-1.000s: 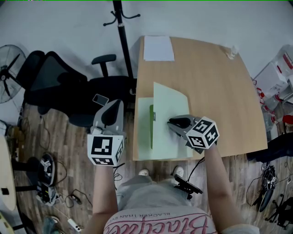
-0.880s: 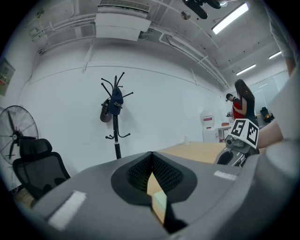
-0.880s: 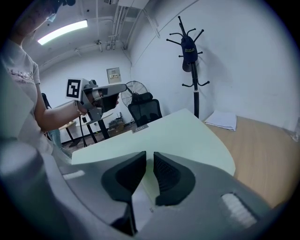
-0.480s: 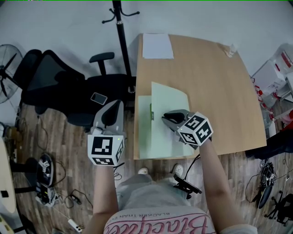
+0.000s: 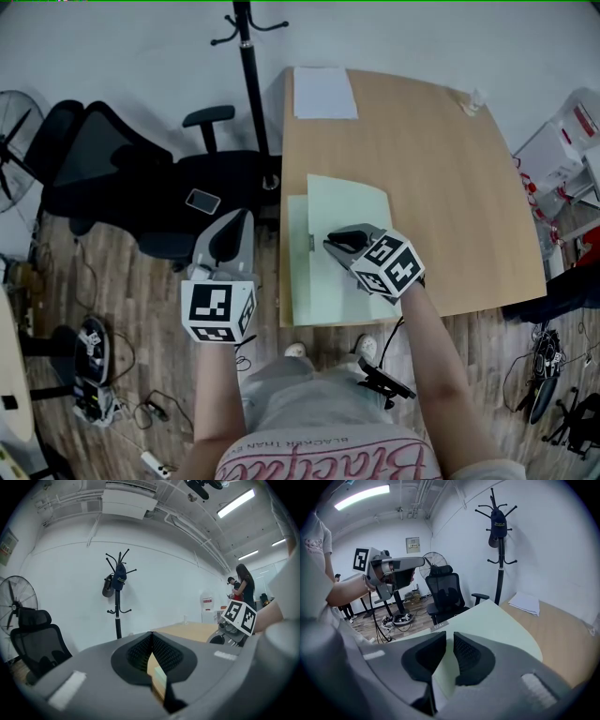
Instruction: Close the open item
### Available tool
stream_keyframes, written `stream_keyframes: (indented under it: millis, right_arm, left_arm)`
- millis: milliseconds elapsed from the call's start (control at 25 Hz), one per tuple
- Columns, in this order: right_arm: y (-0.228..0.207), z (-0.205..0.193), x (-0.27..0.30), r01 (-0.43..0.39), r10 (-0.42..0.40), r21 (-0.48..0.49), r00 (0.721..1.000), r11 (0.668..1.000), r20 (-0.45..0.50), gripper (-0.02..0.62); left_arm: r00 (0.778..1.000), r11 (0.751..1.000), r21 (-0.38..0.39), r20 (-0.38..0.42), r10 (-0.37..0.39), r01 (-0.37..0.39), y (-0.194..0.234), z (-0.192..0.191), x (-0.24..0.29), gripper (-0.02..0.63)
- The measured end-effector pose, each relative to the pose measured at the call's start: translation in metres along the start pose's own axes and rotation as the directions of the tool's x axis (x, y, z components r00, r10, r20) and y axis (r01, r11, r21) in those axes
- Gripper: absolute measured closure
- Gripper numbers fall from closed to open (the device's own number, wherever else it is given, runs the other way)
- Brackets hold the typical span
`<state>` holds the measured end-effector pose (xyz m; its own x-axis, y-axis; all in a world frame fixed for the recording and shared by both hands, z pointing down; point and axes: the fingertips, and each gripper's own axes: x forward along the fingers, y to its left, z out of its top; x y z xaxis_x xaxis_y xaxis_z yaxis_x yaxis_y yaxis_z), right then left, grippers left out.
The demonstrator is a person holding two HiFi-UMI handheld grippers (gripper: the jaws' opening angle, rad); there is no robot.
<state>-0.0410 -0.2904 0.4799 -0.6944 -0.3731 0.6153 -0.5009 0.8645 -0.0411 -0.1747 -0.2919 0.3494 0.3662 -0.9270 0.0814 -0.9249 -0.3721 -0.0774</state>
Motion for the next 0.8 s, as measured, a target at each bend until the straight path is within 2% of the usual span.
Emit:
stream_keyframes:
  millis: [200,800]
  right_arm:
    - [0.002,-0.007,0.012,0.046,-0.047,-0.031,0.998,0.998,-0.048,0.540]
    - [0.011,-0.022,0.038,0.100,-0.113,-0.097,0.982,0.990,-0.151,0.555]
  left_arm:
    - [1.000,1.000,-0.014,-0.012,0.003,-0.003,0.007,-0.009,-0.004,0.591]
    - [0.999,0.999,-0.042,-0.030,0.015,-0.016,0.026,-0.025,-0.015,0.591]
